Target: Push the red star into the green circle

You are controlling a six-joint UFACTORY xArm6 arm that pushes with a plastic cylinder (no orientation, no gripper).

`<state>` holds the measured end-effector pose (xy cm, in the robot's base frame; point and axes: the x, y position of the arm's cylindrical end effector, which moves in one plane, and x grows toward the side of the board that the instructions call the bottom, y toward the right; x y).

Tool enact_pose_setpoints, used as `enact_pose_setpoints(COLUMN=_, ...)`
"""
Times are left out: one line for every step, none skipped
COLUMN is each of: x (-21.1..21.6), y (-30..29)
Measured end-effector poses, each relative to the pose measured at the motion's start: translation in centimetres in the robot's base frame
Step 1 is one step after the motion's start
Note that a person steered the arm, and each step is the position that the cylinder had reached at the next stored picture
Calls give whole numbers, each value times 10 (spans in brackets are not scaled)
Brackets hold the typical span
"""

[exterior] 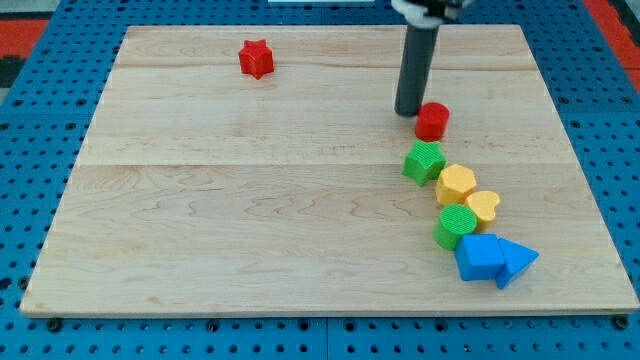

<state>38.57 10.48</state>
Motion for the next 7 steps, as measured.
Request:
enact_pose_setpoints(x=24, y=19)
enact_pose_setpoints(x=-35, y=18)
enact_pose_setpoints(x=-87, y=2)
enact_pose_setpoints(x=-161, y=-52)
enact_pose_setpoints(x=-192, y=-159)
enact_pose_setpoints(x=-168, y=-184)
enact_pose_setpoints(x=-148, y=-191)
